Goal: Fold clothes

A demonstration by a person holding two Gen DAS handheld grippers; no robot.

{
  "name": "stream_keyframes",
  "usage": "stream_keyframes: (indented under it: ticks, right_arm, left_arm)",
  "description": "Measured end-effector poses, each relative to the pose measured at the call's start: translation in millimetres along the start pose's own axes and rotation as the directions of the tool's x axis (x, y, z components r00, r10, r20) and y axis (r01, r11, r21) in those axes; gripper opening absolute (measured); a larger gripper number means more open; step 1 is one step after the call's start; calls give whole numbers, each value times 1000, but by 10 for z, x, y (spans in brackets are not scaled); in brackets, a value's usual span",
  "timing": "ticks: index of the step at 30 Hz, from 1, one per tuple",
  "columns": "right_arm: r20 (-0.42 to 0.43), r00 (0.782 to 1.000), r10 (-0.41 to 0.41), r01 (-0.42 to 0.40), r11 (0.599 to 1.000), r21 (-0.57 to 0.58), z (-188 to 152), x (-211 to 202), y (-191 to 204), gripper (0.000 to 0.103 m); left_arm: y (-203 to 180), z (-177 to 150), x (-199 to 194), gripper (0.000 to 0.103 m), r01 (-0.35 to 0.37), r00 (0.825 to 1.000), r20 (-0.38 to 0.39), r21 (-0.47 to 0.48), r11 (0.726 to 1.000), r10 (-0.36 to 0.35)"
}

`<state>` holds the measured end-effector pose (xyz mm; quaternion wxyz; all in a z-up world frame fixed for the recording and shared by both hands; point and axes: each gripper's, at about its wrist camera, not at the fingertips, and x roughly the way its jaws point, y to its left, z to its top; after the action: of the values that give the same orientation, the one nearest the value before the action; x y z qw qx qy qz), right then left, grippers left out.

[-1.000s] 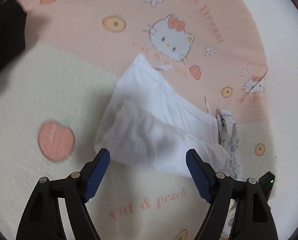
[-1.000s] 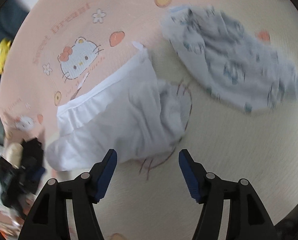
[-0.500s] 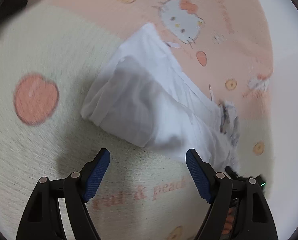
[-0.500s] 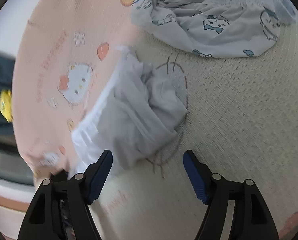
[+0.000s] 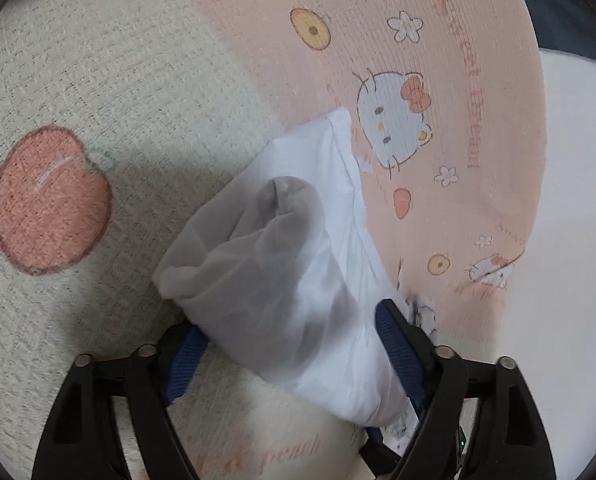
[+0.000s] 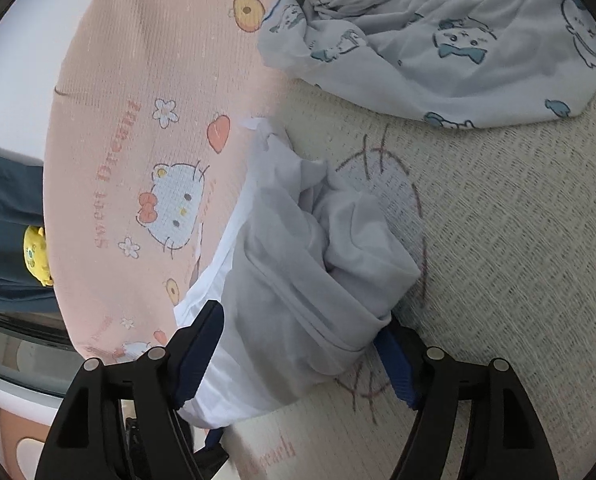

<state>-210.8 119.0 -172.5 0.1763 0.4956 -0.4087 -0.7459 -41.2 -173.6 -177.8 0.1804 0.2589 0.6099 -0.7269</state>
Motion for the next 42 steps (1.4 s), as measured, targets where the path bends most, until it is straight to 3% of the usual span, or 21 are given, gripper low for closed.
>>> stream_keyframes:
  ticks: [5, 8, 11, 12, 13, 14, 15, 18, 20, 23, 30, 32, 36, 39, 42]
  right_arm:
    - [72, 995, -66, 71, 995, -67, -25, 33, 137, 72]
    - [120, 978, -169, 187, 970, -157, -15, 53, 265, 54]
    - [152, 967, -203, 232, 950, -210, 5, 93, 356, 52]
    - [152, 967, -206, 236, 947, -217, 11, 113, 375, 49]
    - [152, 966, -210, 241, 944, -225, 17, 133, 394, 46]
    - [153, 965, -213, 245, 941, -232, 23, 153, 413, 40]
    - [153, 964, -217, 249, 938, -240, 29, 172, 432, 37]
    - [173, 957, -234, 275, 922, -273, -1, 145, 498, 32]
    - [195, 945, -264, 316, 891, -327, -15, 150, 618, 30]
    - [222, 931, -291, 359, 840, -407, -151, 13, 724, 27]
    - [243, 918, -313, 396, 755, -523, -459, -264, 903, 26]
    - [246, 904, -350, 428, 721, -545, -566, -342, 902, 25]
    - [208, 902, -378, 428, 727, -536, -744, -525, 815, 26]
    - [194, 898, -395, 435, 728, -529, -869, -652, 755, 26]
    - [194, 892, -409, 445, 717, -536, -980, -757, 714, 26]
  left_arm:
    - [-122, -4, 76, 103, -36, 999, -10, 41, 999, 36]
    - [-144, -6, 83, 103, -50, 999, 5, 54, 997, 50]
    - [-202, -46, 91, 100, -96, 995, 35, 98, 990, 93]
    - [-229, -71, 89, 97, -122, 992, 47, 118, 986, 117]
    - [-263, -97, 86, 83, -171, 984, 68, 152, 973, 162]
    - [-303, -126, 82, 60, -237, 970, 96, 195, 952, 222]
    - [-342, -148, 88, 53, -289, 956, 122, 239, 927, 266]
    - [-354, -203, 91, 40, -332, 942, 175, 334, 882, 288]
    - [-372, -242, 63, 30, -368, 928, 200, 370, 853, 314]
    - [-430, -294, -4, 25, -416, 908, 242, 423, 805, 342]
    - [-433, -312, -163, 23, -405, 914, 230, 458, 791, 335]
    - [-466, -364, -220, 23, -392, 920, 219, 480, 785, 325]
    - [-472, -550, -405, 23, -403, 915, 224, 548, 732, 336]
    - [-391, -635, -482, 23, -389, 920, 191, 558, 733, 343]
    - [-272, -676, -571, 23, -374, 924, 153, 542, 753, 350]
